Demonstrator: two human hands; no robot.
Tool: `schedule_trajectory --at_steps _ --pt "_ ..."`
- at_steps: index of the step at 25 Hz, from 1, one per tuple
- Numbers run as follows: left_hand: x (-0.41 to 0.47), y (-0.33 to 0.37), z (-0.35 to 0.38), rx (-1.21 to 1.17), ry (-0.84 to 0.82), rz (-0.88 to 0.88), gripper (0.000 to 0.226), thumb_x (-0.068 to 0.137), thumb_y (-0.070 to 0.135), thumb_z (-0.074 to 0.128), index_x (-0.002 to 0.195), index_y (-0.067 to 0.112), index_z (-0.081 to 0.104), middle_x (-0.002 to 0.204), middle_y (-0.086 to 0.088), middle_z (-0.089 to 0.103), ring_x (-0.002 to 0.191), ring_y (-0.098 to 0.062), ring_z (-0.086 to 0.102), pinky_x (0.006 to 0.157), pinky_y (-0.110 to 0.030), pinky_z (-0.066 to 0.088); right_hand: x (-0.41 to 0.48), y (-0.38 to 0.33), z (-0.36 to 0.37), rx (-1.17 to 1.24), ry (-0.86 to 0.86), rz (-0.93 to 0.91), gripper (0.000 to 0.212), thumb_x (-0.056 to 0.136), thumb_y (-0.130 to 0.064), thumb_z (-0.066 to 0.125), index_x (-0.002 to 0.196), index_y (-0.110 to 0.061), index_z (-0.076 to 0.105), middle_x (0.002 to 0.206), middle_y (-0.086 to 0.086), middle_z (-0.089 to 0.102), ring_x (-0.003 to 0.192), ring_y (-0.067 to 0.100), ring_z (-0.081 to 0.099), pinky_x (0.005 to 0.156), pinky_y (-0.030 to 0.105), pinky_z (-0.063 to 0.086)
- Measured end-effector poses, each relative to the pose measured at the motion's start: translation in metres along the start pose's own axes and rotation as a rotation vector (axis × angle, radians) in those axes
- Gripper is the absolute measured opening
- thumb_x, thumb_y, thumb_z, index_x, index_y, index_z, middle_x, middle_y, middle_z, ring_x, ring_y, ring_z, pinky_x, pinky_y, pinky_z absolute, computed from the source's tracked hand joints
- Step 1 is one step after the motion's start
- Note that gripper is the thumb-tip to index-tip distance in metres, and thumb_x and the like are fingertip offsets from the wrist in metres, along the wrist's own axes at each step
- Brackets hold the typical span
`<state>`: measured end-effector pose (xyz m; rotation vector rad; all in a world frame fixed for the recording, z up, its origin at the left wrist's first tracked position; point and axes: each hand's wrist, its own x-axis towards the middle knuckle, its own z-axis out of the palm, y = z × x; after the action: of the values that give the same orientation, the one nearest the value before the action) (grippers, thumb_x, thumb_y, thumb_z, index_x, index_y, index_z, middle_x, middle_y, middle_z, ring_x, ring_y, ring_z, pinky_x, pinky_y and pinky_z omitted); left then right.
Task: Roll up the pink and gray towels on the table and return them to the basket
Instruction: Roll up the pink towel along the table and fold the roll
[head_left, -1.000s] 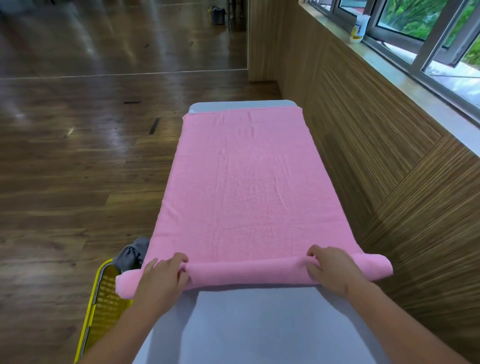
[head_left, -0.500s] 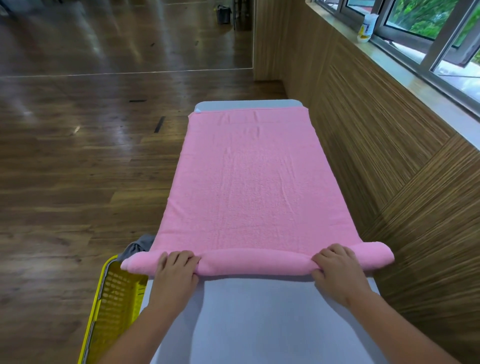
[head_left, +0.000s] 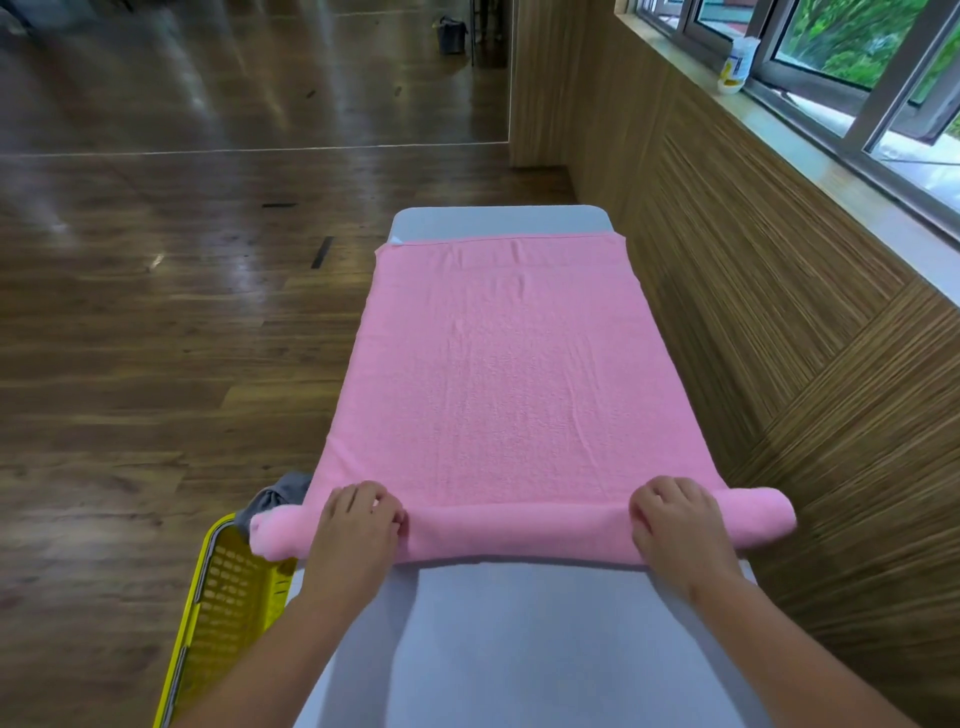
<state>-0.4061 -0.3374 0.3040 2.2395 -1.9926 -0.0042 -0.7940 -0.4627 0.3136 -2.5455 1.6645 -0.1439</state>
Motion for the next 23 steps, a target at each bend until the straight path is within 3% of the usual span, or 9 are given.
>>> schedule_trajectory --at_steps 4,6,9,12,14,17,20,22,23 --pt "-0.017 0.007 0.004 0.021 -0.038 0.014 0.043 0.069 0.025 0.065 0.111 0.020 0.065 0.110 0.005 0.064 0.104 -0.021 0.057 0.105 -0.049 0.041 -0.017 -0.002 0.006 -0.063 -0.101 -0.079 0.036 0.074 -0.040 0.063 0.108 -0.028 0.070 0.109 -0.007 0.066 0.105 0.023 0.055 0.106 0.057 0.040" --pt "-0.018 0.004 0.007 0.007 -0.017 -0.002 0.045 0.066 0.024 0.059 0.110 0.021 0.068 0.108 0.005 0.068 0.102 -0.019 0.057 0.105 -0.046 0.040 -0.021 0.001 0.008 -0.056 -0.141 -0.067 0.041 0.073 -0.040 0.067 0.112 -0.029 0.068 0.112 -0.008 0.068 0.106 0.021 0.056 0.110 0.058 0.037" --pt "-0.012 0.002 0.003 -0.020 0.014 0.019 0.031 0.074 0.026 0.044 0.091 0.024 0.069 0.087 0.006 0.068 0.084 -0.020 0.058 0.090 -0.040 0.044 -0.015 0.002 0.001 -0.054 -0.112 -0.065 0.026 0.083 -0.039 0.052 0.097 -0.028 0.072 0.097 -0.008 0.071 0.095 0.018 0.054 0.112 0.050 0.035" --pt "-0.018 0.004 -0.006 0.001 -0.023 0.050 0.022 0.078 0.031 0.041 0.083 0.028 0.062 0.073 0.009 0.061 0.071 -0.019 0.056 0.070 -0.039 0.048 -0.010 0.001 -0.008 -0.067 -0.183 -0.084 0.047 0.081 -0.046 0.023 0.082 -0.027 0.065 0.082 -0.007 0.064 0.087 0.019 0.046 0.108 0.047 0.033" --pt "-0.021 0.003 -0.008 0.005 -0.077 0.051 0.019 0.081 0.033 0.038 0.084 0.030 0.056 0.066 0.006 0.059 0.065 -0.021 0.055 0.061 -0.037 0.043 -0.008 0.003 -0.015 -0.044 -0.293 -0.042 0.051 0.080 -0.049 0.013 0.087 -0.030 0.060 0.083 -0.005 0.060 0.084 0.018 0.043 0.105 0.043 0.031" --pt "-0.012 0.001 -0.005 -0.061 -0.127 -0.009 0.012 0.087 0.035 0.039 0.092 0.033 0.050 0.075 0.006 0.062 0.070 -0.021 0.055 0.062 -0.037 0.037 -0.005 0.004 -0.016 0.037 -0.296 0.038 0.027 0.092 -0.048 0.037 0.103 -0.032 0.056 0.086 -0.005 0.060 0.080 0.017 0.046 0.095 0.039 0.034" --pt "0.002 0.002 -0.002 -0.051 -0.013 -0.035 0.010 0.086 0.038 0.056 0.082 0.031 0.051 0.081 0.009 0.058 0.076 -0.021 0.051 0.065 -0.039 0.040 -0.003 0.003 -0.007 0.083 -0.046 0.034 0.014 0.083 -0.031 0.067 0.091 -0.027 0.056 0.084 -0.007 0.057 0.077 0.017 0.045 0.078 0.036 0.038" --pt "-0.001 0.008 -0.003 -0.026 0.111 0.000 0.015 0.085 0.041 0.057 0.078 0.028 0.059 0.081 0.008 0.056 0.080 -0.022 0.050 0.070 -0.039 0.040 -0.006 0.002 -0.001 -0.005 0.095 -0.069 0.004 0.084 -0.024 0.064 0.085 -0.020 0.063 0.086 -0.002 0.062 0.080 0.019 0.046 0.077 0.037 0.045" --pt "-0.007 0.013 -0.004 -0.045 0.159 0.032 0.017 0.087 0.042 0.055 0.079 0.029 0.063 0.082 0.007 0.057 0.082 -0.023 0.051 0.073 -0.040 0.039 -0.011 -0.001 -0.002 -0.027 0.093 -0.113 0.011 0.086 -0.026 0.057 0.084 -0.020 0.066 0.087 -0.002 0.065 0.082 0.020 0.048 0.080 0.039 0.047"
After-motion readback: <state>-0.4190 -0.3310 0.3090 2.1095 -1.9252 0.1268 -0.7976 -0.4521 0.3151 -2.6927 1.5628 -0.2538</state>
